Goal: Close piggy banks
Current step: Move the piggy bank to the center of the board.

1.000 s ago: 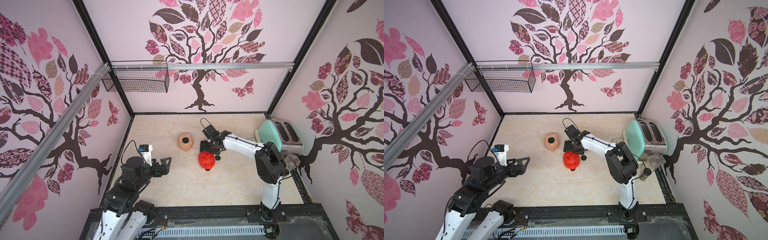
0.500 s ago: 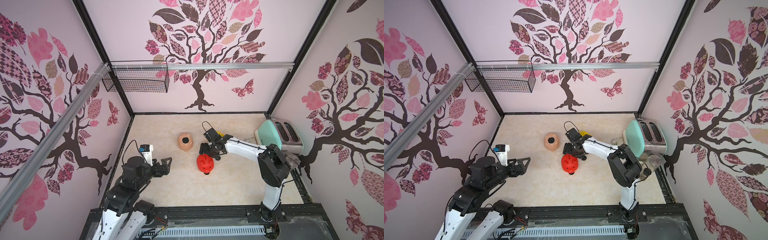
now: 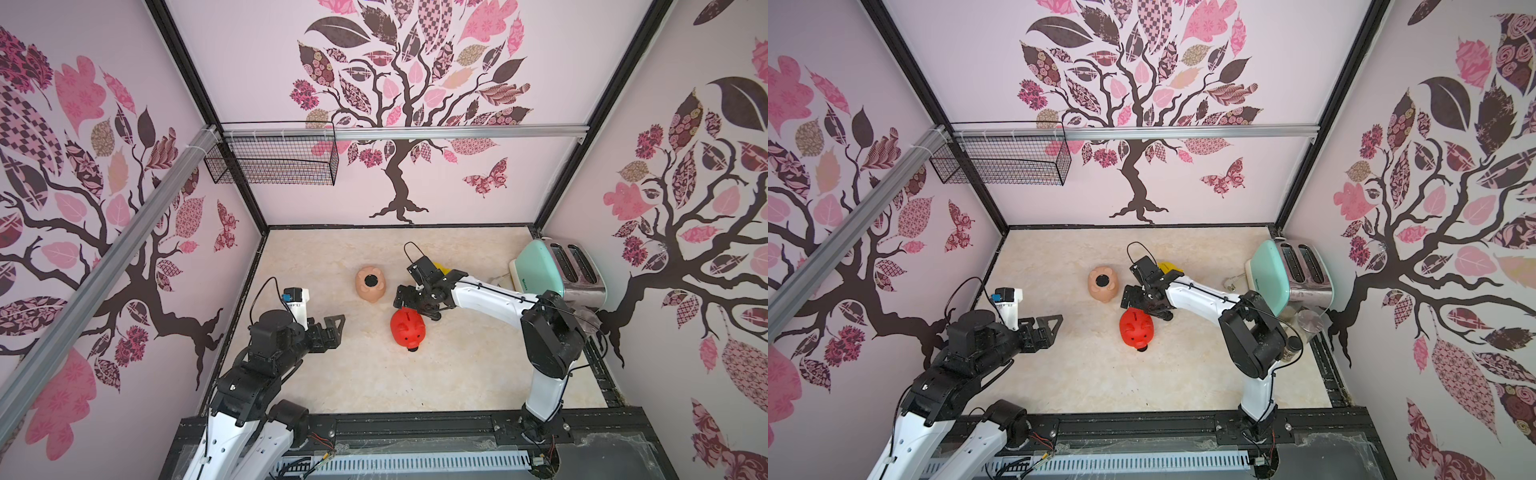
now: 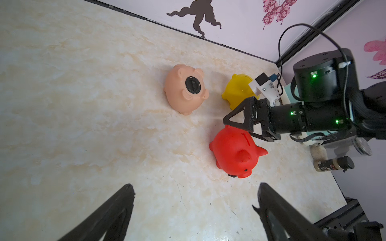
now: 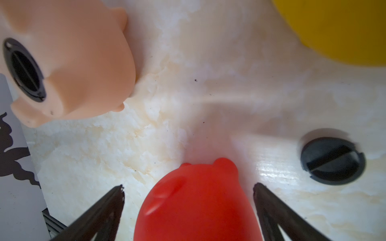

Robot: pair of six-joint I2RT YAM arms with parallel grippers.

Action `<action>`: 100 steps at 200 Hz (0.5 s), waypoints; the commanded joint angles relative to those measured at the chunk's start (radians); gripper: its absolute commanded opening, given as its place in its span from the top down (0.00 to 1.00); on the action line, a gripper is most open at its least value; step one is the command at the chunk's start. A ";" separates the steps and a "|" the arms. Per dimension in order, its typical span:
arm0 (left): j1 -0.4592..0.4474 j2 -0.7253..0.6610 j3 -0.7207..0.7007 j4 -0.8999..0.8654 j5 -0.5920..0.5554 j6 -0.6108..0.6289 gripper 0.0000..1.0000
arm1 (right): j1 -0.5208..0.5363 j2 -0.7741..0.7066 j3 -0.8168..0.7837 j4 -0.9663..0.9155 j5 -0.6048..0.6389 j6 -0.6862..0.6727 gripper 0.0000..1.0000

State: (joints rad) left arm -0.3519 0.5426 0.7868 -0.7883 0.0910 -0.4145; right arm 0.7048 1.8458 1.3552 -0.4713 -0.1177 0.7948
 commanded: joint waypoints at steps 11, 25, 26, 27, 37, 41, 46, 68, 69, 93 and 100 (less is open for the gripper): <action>-0.015 0.013 -0.002 0.007 0.003 0.008 0.06 | 0.005 -0.073 0.092 -0.053 0.090 -0.125 0.00; -0.018 0.023 -0.002 0.009 0.011 0.009 0.06 | 0.004 -0.108 0.092 -0.046 0.115 -0.175 0.00; -0.018 0.023 -0.003 0.010 0.012 0.009 0.06 | 0.004 -0.111 0.091 -0.046 0.116 -0.179 0.00; -0.018 0.024 -0.003 0.010 0.012 0.009 0.06 | 0.004 -0.114 0.090 -0.044 0.117 -0.184 0.00; -0.019 0.030 -0.003 0.011 0.020 0.011 0.06 | 0.004 -0.149 0.075 -0.034 0.137 -0.219 0.00; -0.019 0.032 -0.002 0.013 0.027 0.012 0.06 | 0.004 -0.166 0.066 -0.028 0.146 -0.233 0.00; -0.019 0.035 -0.002 0.015 0.037 0.014 0.06 | 0.002 -0.186 0.050 -0.018 0.155 -0.250 0.00; -0.019 0.043 0.005 0.030 0.101 0.030 0.09 | -0.005 -0.303 -0.054 0.049 0.182 -0.316 0.00; -0.019 0.043 0.006 0.029 0.106 0.032 0.09 | -0.004 -0.309 -0.060 0.053 0.182 -0.318 0.00; -0.019 0.036 0.011 0.052 0.170 0.033 0.11 | -0.026 -0.464 -0.222 0.163 0.174 -0.362 0.00; -0.019 0.042 0.012 0.053 0.170 0.024 0.11 | -0.033 -0.511 -0.276 0.196 0.176 -0.367 0.00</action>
State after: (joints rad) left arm -0.3676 0.5850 0.7872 -0.7807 0.1932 -0.3992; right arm 0.6910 1.4513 1.2072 -0.3748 0.0292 0.5056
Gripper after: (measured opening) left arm 0.896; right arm 0.995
